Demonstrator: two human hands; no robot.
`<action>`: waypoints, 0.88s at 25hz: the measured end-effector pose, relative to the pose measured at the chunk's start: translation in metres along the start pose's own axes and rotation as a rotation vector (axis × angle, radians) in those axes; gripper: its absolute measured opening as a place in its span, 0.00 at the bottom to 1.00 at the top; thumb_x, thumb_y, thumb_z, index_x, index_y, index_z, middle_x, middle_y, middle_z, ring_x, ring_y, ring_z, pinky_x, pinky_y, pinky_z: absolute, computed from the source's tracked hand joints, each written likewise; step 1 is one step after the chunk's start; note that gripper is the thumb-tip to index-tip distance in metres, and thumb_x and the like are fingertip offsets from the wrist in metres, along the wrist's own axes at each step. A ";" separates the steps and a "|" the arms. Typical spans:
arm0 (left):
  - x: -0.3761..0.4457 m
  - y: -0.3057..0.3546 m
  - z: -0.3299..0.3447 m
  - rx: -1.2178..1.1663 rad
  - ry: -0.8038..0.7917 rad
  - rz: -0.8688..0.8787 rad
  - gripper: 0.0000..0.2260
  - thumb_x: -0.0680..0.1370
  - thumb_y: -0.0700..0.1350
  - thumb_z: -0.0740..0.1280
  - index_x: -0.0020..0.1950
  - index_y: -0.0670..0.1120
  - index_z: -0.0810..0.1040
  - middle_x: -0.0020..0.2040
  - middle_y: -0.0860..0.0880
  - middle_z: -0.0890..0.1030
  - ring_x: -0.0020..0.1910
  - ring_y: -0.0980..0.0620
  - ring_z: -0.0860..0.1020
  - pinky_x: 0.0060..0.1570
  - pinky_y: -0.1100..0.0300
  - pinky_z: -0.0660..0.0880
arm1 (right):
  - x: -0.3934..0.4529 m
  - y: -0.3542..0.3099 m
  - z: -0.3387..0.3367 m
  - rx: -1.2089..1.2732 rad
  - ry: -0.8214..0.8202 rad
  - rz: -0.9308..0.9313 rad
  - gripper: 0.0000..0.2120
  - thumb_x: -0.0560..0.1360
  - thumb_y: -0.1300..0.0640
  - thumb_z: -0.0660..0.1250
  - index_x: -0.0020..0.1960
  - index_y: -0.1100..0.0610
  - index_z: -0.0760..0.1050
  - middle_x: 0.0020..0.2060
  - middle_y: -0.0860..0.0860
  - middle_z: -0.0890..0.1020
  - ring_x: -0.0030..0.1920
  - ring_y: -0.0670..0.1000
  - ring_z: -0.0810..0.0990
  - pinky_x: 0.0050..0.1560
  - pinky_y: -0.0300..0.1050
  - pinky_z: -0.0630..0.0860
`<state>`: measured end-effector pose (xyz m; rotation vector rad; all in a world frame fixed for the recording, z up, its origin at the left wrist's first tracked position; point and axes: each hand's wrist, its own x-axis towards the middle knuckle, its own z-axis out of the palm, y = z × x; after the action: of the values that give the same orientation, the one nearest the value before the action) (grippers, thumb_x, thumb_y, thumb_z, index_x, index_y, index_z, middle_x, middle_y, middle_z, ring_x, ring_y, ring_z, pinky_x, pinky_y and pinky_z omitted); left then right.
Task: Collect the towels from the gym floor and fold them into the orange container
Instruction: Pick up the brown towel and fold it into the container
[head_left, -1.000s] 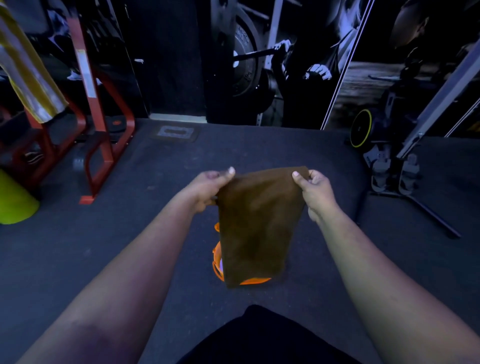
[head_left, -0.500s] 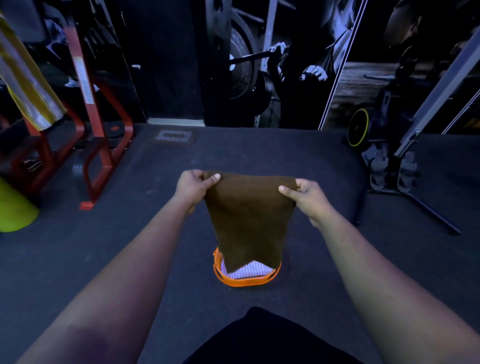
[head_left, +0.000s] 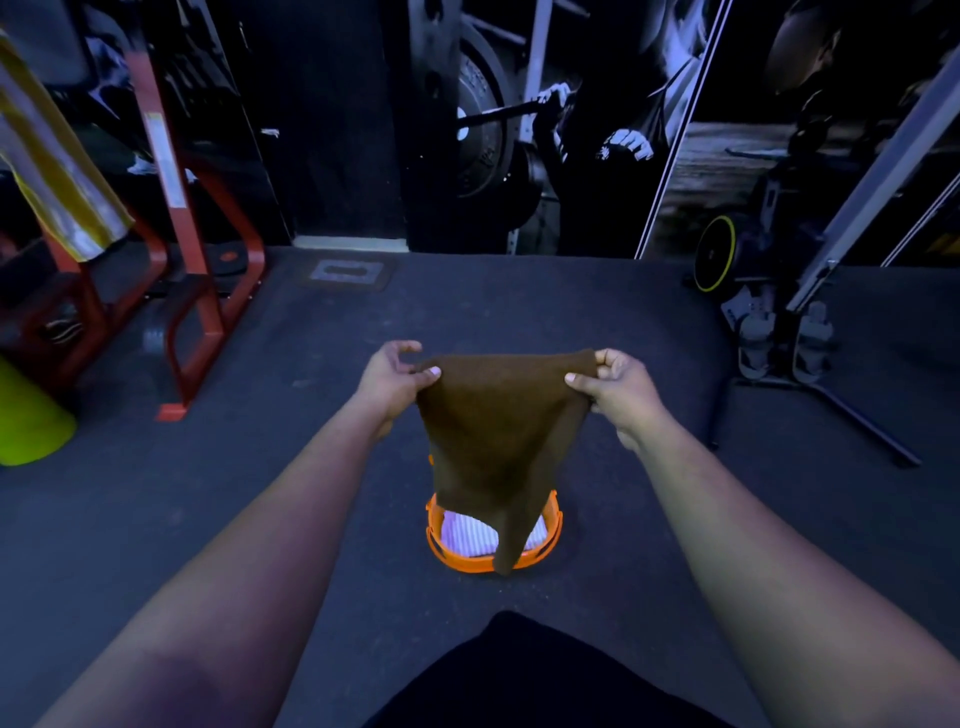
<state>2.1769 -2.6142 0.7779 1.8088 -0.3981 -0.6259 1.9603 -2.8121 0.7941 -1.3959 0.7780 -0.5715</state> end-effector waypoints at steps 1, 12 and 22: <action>-0.001 0.002 0.000 -0.016 0.004 0.039 0.27 0.76 0.39 0.75 0.73 0.47 0.71 0.57 0.39 0.82 0.55 0.44 0.83 0.58 0.49 0.80 | 0.001 0.003 0.000 -0.034 0.032 -0.021 0.10 0.75 0.70 0.71 0.53 0.62 0.75 0.44 0.54 0.86 0.41 0.46 0.86 0.38 0.37 0.80; -0.014 0.039 0.000 0.882 0.211 0.397 0.13 0.77 0.50 0.74 0.61 0.54 0.81 0.54 0.52 0.83 0.53 0.51 0.80 0.47 0.55 0.77 | 0.026 0.004 -0.011 -0.803 0.188 -0.197 0.14 0.70 0.55 0.79 0.53 0.43 0.81 0.47 0.46 0.85 0.51 0.49 0.82 0.53 0.51 0.81; -0.006 0.045 -0.015 0.090 -0.093 0.273 0.07 0.82 0.46 0.69 0.57 0.45 0.77 0.50 0.49 0.81 0.49 0.53 0.80 0.53 0.53 0.76 | 0.019 -0.019 -0.015 -0.166 0.046 -0.377 0.08 0.75 0.59 0.75 0.49 0.55 0.75 0.44 0.49 0.79 0.44 0.45 0.78 0.47 0.46 0.77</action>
<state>2.1824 -2.6137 0.8258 1.7735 -0.7324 -0.5075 1.9624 -2.8380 0.8102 -1.7042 0.6104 -0.8474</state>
